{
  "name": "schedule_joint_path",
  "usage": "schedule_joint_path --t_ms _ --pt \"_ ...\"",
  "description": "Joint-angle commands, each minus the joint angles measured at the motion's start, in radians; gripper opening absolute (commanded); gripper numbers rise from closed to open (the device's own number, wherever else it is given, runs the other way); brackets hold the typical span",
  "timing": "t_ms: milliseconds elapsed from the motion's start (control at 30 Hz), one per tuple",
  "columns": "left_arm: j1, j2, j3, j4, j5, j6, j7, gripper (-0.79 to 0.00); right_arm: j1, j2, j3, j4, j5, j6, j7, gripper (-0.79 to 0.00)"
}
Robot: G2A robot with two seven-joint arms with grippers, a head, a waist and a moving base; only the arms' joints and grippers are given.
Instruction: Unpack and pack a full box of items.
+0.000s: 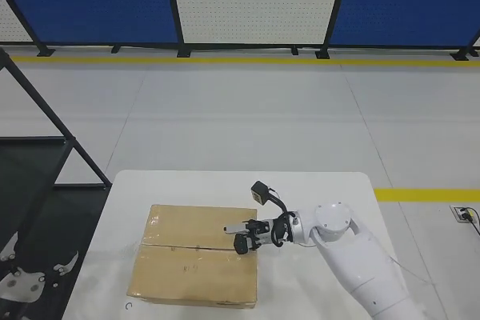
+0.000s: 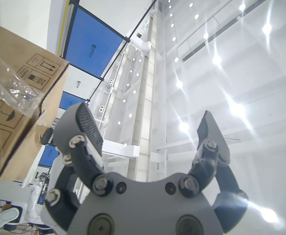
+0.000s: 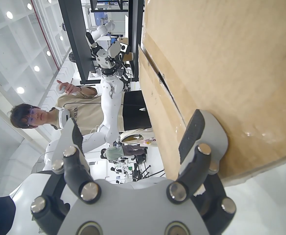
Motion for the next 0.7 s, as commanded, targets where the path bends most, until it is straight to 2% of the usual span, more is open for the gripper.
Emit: schedule_joint_path --t_ms 0,267,367,667 --pt "0.009 -0.002 0.019 -0.005 0.043 -0.005 0.005 0.000 -0.007 0.000 0.004 -0.007 0.005 -0.005 -0.020 0.000" --pt "0.039 -0.018 0.126 0.037 0.243 -0.156 0.038 0.000 -0.039 0.008 0.018 -0.054 0.015 0.004 -0.043 0.000" --pt "0.034 -0.023 0.170 0.060 0.315 -0.181 0.037 0.000 -0.039 0.009 0.016 -0.055 0.018 0.005 -0.043 0.000" --pt "-0.059 -0.041 0.292 0.122 0.419 -0.231 0.145 0.000 -0.031 0.006 -0.003 -0.036 0.029 0.021 -0.023 0.000"
